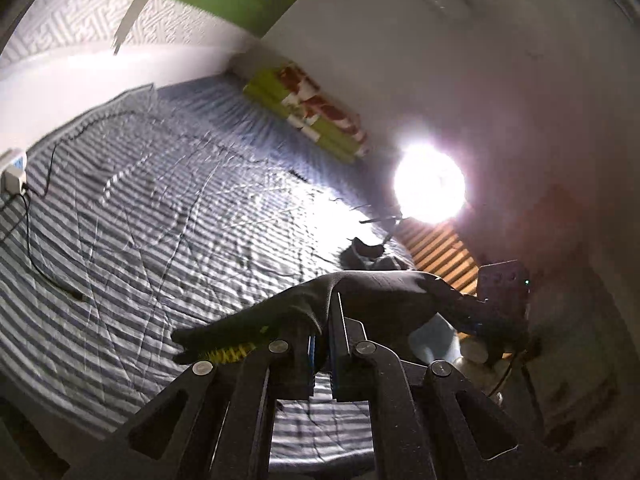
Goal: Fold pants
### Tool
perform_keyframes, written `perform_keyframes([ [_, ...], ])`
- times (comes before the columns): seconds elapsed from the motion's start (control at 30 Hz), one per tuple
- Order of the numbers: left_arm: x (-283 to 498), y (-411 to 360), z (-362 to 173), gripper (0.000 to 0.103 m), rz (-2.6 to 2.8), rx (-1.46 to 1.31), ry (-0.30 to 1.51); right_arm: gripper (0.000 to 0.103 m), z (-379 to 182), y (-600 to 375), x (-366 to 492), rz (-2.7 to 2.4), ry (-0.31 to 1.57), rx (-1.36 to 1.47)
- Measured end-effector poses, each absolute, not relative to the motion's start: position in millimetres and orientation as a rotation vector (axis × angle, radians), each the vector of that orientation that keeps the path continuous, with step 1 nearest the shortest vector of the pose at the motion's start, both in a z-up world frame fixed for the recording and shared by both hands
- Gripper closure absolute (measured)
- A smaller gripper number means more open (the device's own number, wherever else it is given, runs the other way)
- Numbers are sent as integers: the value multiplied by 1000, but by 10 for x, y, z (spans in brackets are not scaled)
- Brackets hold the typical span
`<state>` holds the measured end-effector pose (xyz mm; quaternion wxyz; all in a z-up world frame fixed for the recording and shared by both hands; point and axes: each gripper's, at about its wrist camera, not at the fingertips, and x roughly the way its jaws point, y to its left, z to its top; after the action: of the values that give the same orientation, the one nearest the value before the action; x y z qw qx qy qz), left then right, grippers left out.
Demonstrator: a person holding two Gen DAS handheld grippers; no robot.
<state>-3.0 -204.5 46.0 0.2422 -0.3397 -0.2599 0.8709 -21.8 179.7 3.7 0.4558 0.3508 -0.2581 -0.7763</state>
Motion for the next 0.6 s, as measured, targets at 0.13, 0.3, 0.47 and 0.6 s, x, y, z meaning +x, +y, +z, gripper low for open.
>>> perform_keyframes([
  [0.13, 303, -2025, 686, 99, 2370, -908, -689, 98, 195, 1850, 58, -1916, -622, 848],
  [0.3, 173, -2098, 454, 99, 2349, -985, -713, 98, -2, 1791, -48, -1918, -637, 935],
  [0.47, -608, -2270, -370, 99, 2295, -1193, -814, 98, -784, 1578, -795, -1895, -748, 1171],
  [0.6, -1279, -2396, -972, 99, 2287, -1323, -857, 98, -1428, 1388, -1452, -1884, -825, 1334],
])
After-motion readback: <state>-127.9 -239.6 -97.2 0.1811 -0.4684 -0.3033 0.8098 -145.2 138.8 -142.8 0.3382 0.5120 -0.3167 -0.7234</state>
